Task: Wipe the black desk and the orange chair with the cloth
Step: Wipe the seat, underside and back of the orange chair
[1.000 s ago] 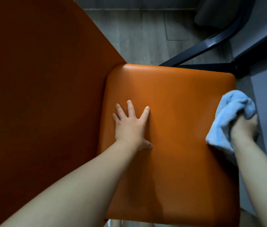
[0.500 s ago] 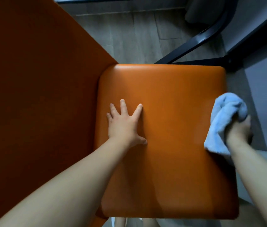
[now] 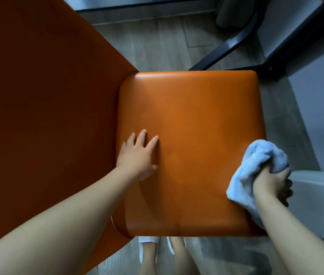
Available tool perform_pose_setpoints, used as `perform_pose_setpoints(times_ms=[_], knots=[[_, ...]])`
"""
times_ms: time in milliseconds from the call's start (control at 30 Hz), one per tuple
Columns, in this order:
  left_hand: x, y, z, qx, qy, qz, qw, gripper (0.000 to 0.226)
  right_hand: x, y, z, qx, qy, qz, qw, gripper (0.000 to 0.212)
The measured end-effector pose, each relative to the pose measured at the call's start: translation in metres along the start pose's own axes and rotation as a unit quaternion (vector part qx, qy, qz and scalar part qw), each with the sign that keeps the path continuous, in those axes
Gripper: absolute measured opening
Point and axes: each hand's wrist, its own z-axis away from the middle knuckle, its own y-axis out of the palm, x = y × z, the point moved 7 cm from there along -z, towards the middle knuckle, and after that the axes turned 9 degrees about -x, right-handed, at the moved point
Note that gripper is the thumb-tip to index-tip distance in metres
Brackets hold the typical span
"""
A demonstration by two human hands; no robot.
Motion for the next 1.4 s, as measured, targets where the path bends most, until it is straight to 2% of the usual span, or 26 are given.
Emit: perform_pose_setpoints(times_ms=[33,67,233,300,367,467,533,600,667,733,767,833,900,933,967,1000,1033,1067,1133,1167,1200,1233,1267,1300,1367,1400], knots=[[0.001,0.004,0.007,0.003,-0.001,-0.006,1.0,0.088,0.009,-0.003,0.001,0.026,0.03,-0.022,0.999,0.069],[0.001,0.008,0.012,0.006,0.0,-0.013,1.0,0.087,0.007,-0.003,0.001,0.023,0.083,-0.104,0.991,0.067],[0.0,0.018,0.031,0.017,0.004,-0.026,1.0,0.086,-0.066,-0.008,0.03,-0.016,0.16,-0.066,0.985,0.058],[-0.002,0.019,0.037,0.021,0.007,-0.03,0.999,0.084,-0.078,-0.013,0.046,-0.011,0.175,-0.069,0.982,0.067],[-0.002,0.019,0.042,0.023,0.014,-0.037,0.999,0.084,-0.061,-0.017,0.041,-0.027,0.178,-0.12,0.976,0.079],[0.005,0.019,0.045,0.016,0.008,-0.025,1.0,0.083,0.009,-0.018,0.021,-0.057,0.084,-0.237,0.966,0.077],[0.008,0.019,0.046,0.012,0.0,-0.019,1.0,0.083,0.068,-0.006,0.024,-0.022,-0.018,-0.25,0.968,0.065],[0.008,0.02,0.046,0.013,-0.001,-0.017,1.0,0.082,0.113,0.019,0.052,0.077,-0.183,-0.091,0.976,0.068],[0.007,0.019,0.046,0.01,-0.003,-0.014,1.0,0.08,0.13,0.045,0.088,0.164,-0.334,0.068,0.926,0.085],[0.009,0.017,0.046,0.002,-0.002,-0.017,1.0,0.077,0.125,0.054,0.107,0.164,-0.447,0.133,0.869,0.093],[0.01,0.016,0.046,0.002,0.001,-0.022,1.0,0.076,0.123,0.051,0.102,0.146,-0.468,0.139,0.86,0.091],[0.012,0.016,0.046,0.012,0.008,-0.021,1.0,0.075,0.122,0.038,0.068,0.097,-0.419,0.112,0.896,0.083],[0.012,0.015,0.045,0.018,0.013,-0.009,1.0,0.073,0.119,0.029,0.02,0.069,-0.256,0.047,0.963,0.074],[0.013,0.014,0.044,0.012,0.011,0.0,1.0,0.072,0.12,0.025,0.006,0.071,-0.157,0.0,0.985,0.072],[0.016,0.011,0.042,-0.002,0.004,0.01,1.0,0.071,0.123,0.024,0.007,0.07,-0.097,-0.03,0.992,0.07],[0.021,0.006,0.039,-0.025,-0.011,0.02,0.999,0.071,0.133,0.025,0.02,0.063,-0.103,-0.024,0.992,0.069],[0.028,0.001,0.036,-0.053,-0.031,0.031,0.998,0.071,0.144,0.029,0.042,0.062,-0.172,0.006,0.983,0.068],[0.035,-0.004,0.032,-0.077,-0.052,0.046,0.995,0.072,0.156,0.037,0.074,0.074,-0.28,0.033,0.957,0.068],[0.049,-0.011,0.024,-0.097,-0.083,0.083,0.988,0.075,0.169,0.054,0.146,0.173,-0.456,0.028,0.873,0.065],[0.051,-0.015,0.019,-0.098,-0.086,0.095,0.987,0.076,0.173,0.059,0.165,0.247,-0.489,0.01,0.837,0.058],[0.052,-0.017,0.013,-0.098,-0.082,0.101,0.987,0.077,0.181,0.057,0.168,0.314,-0.468,-0.045,0.825,0.049],[0.052,-0.02,0.007,-0.101,-0.079,0.106,0.986,0.076,0.194,0.052,0.158,0.34,-0.418,-0.118,0.834,0.043],[0.052,-0.024,0.0,-0.109,-0.079,0.112,0.985,0.075,0.208,0.046,0.138,0.311,-0.372,-0.176,0.857,0.045],[0.051,-0.027,-0.007,-0.113,-0.082,0.114,0.984,0.072,0.224,0.036,0.115,0.242,-0.347,-0.196,0.885,0.053],[0.046,-0.027,-0.021,-0.08,-0.105,0.118,0.984,0.075,0.258,0.021,0.075,0.103,-0.333,-0.133,0.928,0.064],[0.043,-0.025,-0.028,-0.046,-0.121,0.126,0.984,0.085,0.277,0.021,0.06,0.079,-0.324,-0.099,0.938,0.066]])
